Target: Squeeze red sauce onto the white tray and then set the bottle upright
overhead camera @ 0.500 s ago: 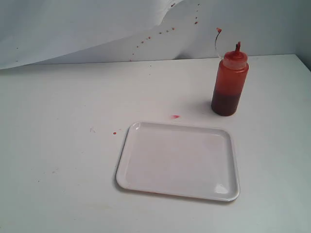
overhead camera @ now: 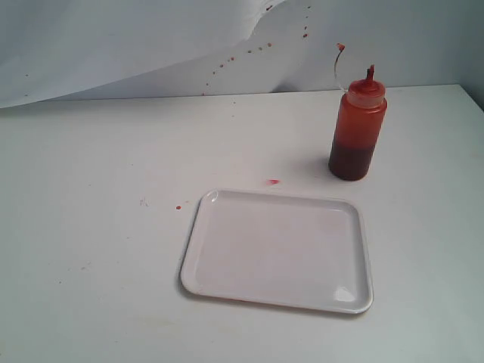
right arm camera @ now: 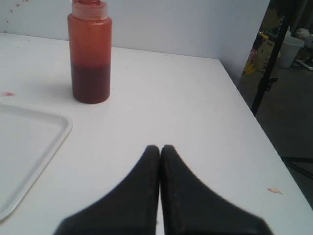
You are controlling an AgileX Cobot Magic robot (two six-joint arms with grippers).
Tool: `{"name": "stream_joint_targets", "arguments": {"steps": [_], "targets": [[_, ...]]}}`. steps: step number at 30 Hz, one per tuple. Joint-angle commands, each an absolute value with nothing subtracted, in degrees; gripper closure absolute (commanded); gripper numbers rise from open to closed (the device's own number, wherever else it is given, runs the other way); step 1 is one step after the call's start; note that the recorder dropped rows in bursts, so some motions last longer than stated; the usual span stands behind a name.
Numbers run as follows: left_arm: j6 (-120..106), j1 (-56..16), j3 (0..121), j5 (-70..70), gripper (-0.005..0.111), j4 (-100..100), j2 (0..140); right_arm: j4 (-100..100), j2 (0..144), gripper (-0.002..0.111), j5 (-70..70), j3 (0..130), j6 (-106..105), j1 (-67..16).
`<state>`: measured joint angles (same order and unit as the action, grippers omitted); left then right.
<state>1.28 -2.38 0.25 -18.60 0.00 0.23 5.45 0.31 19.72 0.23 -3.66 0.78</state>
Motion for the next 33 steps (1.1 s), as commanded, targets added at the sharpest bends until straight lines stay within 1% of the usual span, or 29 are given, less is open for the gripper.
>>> {"name": "stream_joint_targets", "arguments": {"steps": [1, 22, 25, 27, 30, 33], "targets": [[1.37, -2.17, 0.00, -18.29, 0.107, 0.00, 0.00, 5.30, 0.00, 0.108, 19.57, 0.00, -3.85, 1.09], [1.37, -2.17, 0.00, -18.29, 0.107, 0.00, 0.00, 5.30, 0.00, 0.108, 19.57, 0.00, -3.85, 1.09], [0.00, -2.17, 0.00, -17.21, 0.107, -9.32, 0.00, 5.30, 0.00, 0.108, 19.57, 0.00, -3.85, 1.09], [0.00, -2.17, 0.00, -11.00, 0.107, -10.46, 0.00, 5.30, 0.00, 0.108, 19.57, 0.00, -3.85, 1.09], [0.00, -2.17, 0.00, 1.77, 0.107, 2.14, 0.00, 5.30, 0.00, 0.108, 19.57, 0.00, -3.85, 1.09], [0.00, -2.17, 0.00, 13.18, 0.107, 9.01, 0.00, 5.30, 0.00, 0.108, 19.57, 0.00, -3.85, 1.09]]}}
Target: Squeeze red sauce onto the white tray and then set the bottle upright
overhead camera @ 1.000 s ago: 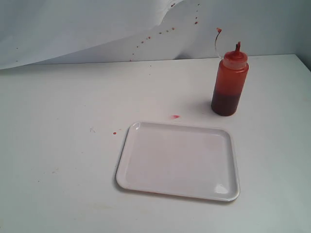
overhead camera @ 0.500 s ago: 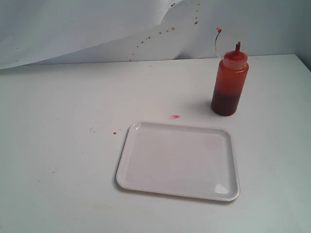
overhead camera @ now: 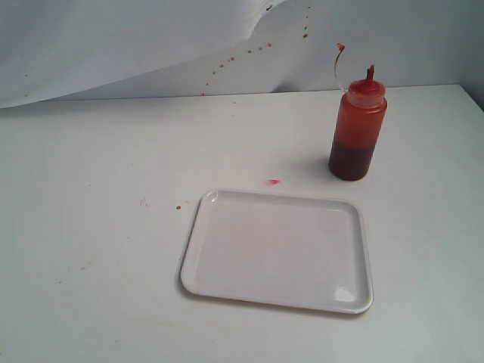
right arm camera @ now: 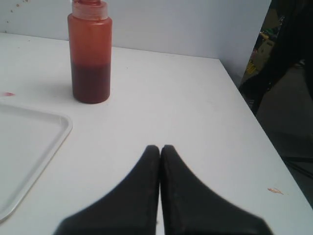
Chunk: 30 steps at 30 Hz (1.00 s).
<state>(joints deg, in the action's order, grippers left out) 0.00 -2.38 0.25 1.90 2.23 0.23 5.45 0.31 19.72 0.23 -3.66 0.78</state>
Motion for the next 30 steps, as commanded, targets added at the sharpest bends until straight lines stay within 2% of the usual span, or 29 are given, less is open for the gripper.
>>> {"name": "stream_joint_targets", "arguments": {"steps": [1, 5, 8, 12, 15, 24, 30], "targets": [[0.00, -2.17, 0.00, 16.83, 0.107, 8.20, 0.00, 5.30, 0.00, 0.108, 19.57, 0.00, -3.85, 1.09], [3.90, -2.17, 0.00, 30.16, 0.107, 7.90, 0.00, 5.30, 0.00, 0.108, 19.57, 0.00, -3.85, 1.09], [11.80, -2.17, 0.00, 30.75, 0.107, 5.75, 0.00, 5.30, 0.00, 0.108, 19.57, 0.00, -3.85, 1.09], [17.28, -2.17, 0.00, 30.48, 0.107, -8.89, 1.29, 5.30, 0.00, 0.108, 19.57, 0.00, -3.85, 1.09], [22.13, -2.17, 0.00, 37.04, 0.107, -21.28, 6.21, 5.30, 0.00, 0.108, 19.57, 0.00, -3.85, 1.09], [22.51, -2.17, 3.16, 56.00, 0.107, -26.91, 37.18, 5.30, 0.00, 0.108, 19.57, 0.00, -3.85, 1.09], [22.51, -2.17, 12.14, 69.96, 0.107, -43.32, 61.42, 5.30, 0.00, 0.108, 19.57, 0.00, -3.85, 1.09]]}}
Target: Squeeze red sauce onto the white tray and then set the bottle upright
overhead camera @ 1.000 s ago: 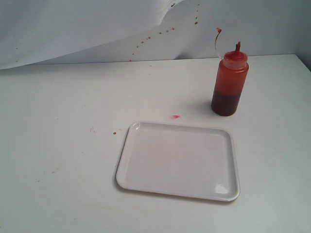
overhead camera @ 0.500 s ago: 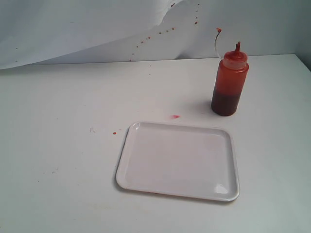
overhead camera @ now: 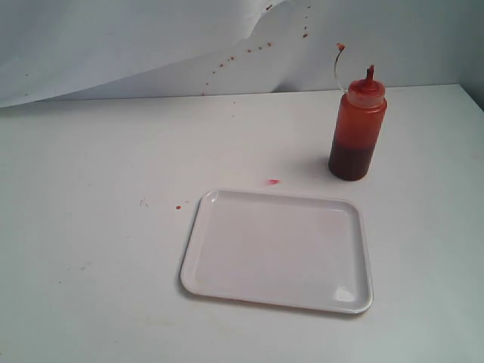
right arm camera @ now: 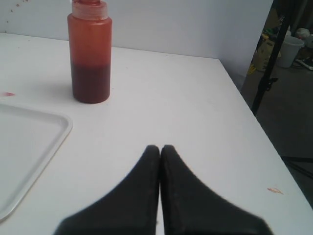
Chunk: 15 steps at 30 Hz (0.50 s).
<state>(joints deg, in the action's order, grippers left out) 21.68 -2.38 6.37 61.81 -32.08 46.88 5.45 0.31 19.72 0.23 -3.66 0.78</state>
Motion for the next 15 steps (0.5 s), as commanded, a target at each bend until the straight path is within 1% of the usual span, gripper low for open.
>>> {"name": "stream_joint_targets", "arguments": {"steps": [1, 7, 11, 12, 15], "targets": [[22.51, -2.17, 14.24, 69.96, 0.107, -46.45, 65.69, 5.30, 0.00, 0.108, 19.57, 0.00, -3.85, 1.09], [22.66, -4.92, 26.78, 69.96, 0.107, -56.36, 88.02, 5.30, 0.00, 0.108, 19.57, 0.00, -3.85, 1.09], [22.66, -9.16, 33.59, 69.96, 0.107, -56.50, 100.08, 5.30, 0.00, 0.108, 19.57, 0.00, -3.85, 1.09], [22.66, -11.37, 36.55, 69.96, 0.107, -56.50, 104.63, 5.30, 0.00, 0.108, 19.57, 0.00, -3.85, 1.09], [22.66, -14.01, 41.06, 69.96, 0.107, -56.50, 110.41, 5.30, 0.00, 0.108, 19.57, 0.00, -3.85, 1.09]]}}
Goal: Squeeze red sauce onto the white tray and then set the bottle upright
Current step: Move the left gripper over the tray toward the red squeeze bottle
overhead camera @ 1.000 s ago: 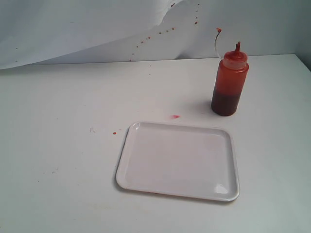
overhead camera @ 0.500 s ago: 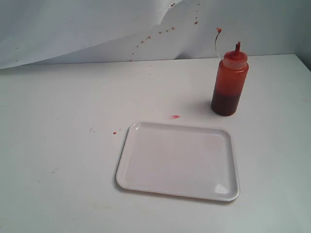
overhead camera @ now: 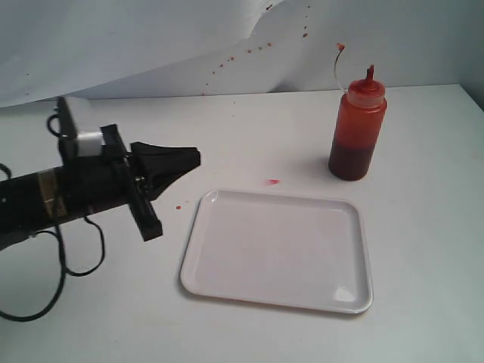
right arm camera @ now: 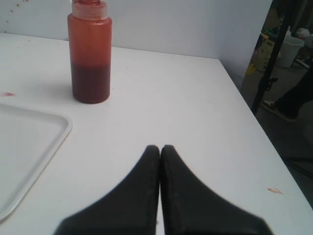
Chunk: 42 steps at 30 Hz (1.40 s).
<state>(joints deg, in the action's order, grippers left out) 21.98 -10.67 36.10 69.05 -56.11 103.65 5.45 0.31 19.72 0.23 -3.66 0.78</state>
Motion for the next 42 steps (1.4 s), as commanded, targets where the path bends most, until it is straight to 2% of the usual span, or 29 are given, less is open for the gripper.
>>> {"name": "stream_joint_targets", "arguments": {"steps": [1, 15, 18, 20, 22, 24, 25, 42], "targets": [[22.66, -14.80, 42.34, 69.96, 0.107, -56.50, 111.83, 5.30, 0.00, 0.108, 19.57, 0.00, -3.85, 1.09], [22.39, -16.02, 45.07, 69.96, 0.107, -56.47, 115.38, 5.30, 0.00, 0.108, 19.57, 0.00, -3.85, 1.09], [22.49, -16.02, 45.07, 69.96, 0.101, -56.13, 115.38, 5.30, 0.00, 0.108, 19.57, 0.00, -3.85, 1.09], [22.49, -16.02, 45.07, 69.96, 0.088, -55.87, 115.38, 5.30, 0.00, 0.108, 19.57, 0.00, -3.85, 1.09], [24.22, -16.02, 45.07, 69.96, 0.062, -53.99, 115.38, 5.30, 0.00, 0.108, 19.57, 0.00, -3.85, 1.09], [28.65, -16.02, 45.07, 69.96, 0.018, -51.41, 115.38, 5.30, 0.00, 0.108, 19.57, 0.00, -3.85, 1.09], [29.70, -16.02, 45.07, 69.96, 0.003, -51.33, 115.38, 5.30, 0.00, 0.108, 19.57, 0.00, -3.85, 1.09], [29.58, -16.02, 45.07, 69.96, 0.003, -51.48, 115.38, 5.30, 0.00, 0.108, 19.57, 0.00, -3.85, 1.09]]}}
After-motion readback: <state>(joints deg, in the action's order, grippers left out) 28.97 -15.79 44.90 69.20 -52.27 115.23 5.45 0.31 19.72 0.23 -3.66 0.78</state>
